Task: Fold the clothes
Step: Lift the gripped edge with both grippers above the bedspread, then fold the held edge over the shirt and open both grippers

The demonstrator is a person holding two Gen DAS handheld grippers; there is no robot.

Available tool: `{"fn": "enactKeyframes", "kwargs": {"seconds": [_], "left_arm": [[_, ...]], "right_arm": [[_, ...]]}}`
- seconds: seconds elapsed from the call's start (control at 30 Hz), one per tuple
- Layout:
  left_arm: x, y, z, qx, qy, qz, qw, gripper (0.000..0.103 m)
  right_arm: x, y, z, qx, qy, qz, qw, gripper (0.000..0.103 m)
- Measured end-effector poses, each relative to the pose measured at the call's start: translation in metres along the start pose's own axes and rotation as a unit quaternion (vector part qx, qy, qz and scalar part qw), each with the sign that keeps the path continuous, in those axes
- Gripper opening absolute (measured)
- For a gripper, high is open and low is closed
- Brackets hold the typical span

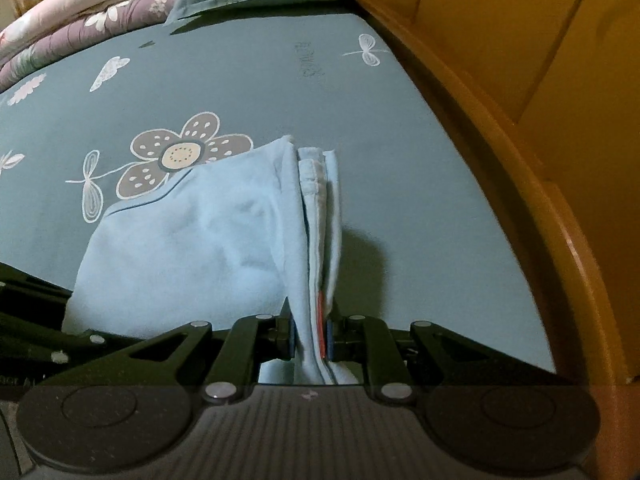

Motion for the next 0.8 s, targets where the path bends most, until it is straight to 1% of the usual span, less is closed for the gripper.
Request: {"fn": "enactKeyframes", "kwargs": {"seconds": [0.17,0.2,0.23,0.27,0.3,0.33,0.4,0.43,0.47,0.53,0.63,0.7,0.8], "left_arm": [[0.022,0.008,-0.011,0.000,0.010,0.033,0.9994,0.009],[0.027,0.009,-0.012,0.001,0.016,0.040,0.9991,0.012],[0.033,0.009,-0.012,0.002,0.026,0.050,0.9984,0.021],[0.039,0.010,-0.011,0.002,0.036,0.060,0.9975,0.027],[0.044,0.011,-0.011,0.002,0.047,0.070,0.9964,0.041],[0.050,0.012,-0.009,-0.001,0.055,0.081,0.9952,0.050],[0.060,0.013,0.001,-0.018,0.069,0.106,0.9918,0.051],[0.067,0.015,0.006,-0.028,0.079,0.120,0.9892,0.054],[0.076,0.015,0.011,-0.039,0.089,0.138,0.9856,0.056],[0.092,0.012,0.015,-0.056,0.102,0.170,0.9786,0.059],[0.106,0.008,0.012,-0.067,0.131,0.211,0.9664,0.059],[0.107,0.004,0.007,-0.069,0.144,0.222,0.9618,0.059],[0.106,-0.002,-0.004,-0.073,0.159,0.232,0.9569,0.059]], "right_arm": [[0.001,0.005,-0.022,0.009,-0.004,-0.014,1.000,0.017],[0.000,0.005,-0.025,0.008,-0.004,-0.018,1.000,0.017],[-0.001,0.005,-0.027,0.007,-0.006,-0.023,1.000,0.018],[-0.003,0.006,-0.028,0.002,-0.006,-0.029,1.000,0.024],[-0.005,0.007,-0.029,-0.002,-0.005,-0.036,0.999,0.029],[-0.008,0.010,-0.024,-0.011,-0.010,-0.048,0.999,0.036],[-0.016,0.015,-0.016,-0.028,-0.019,-0.073,0.997,0.037],[-0.019,0.018,-0.012,-0.036,-0.024,-0.085,0.995,0.039],[-0.022,0.023,-0.002,-0.052,-0.031,-0.095,0.994,0.045],[-0.025,0.032,0.017,-0.081,-0.041,-0.114,0.989,0.052],[-0.016,0.050,0.044,-0.117,-0.063,-0.129,0.983,0.055],[-0.007,0.065,0.057,-0.134,-0.083,-0.136,0.978,0.057],[0.009,0.089,0.065,-0.143,-0.097,-0.143,0.975,0.059]]}}
Point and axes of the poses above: each gripper's, at about its wrist camera, not at the fingertips, and z roughly against the way its jaws point, x to its left, y to its underside, the point moved 5 cm from there along -z, roughly the way its jaws point, and after that the axes turned 4 degrees about x, right-handed, at the moved point
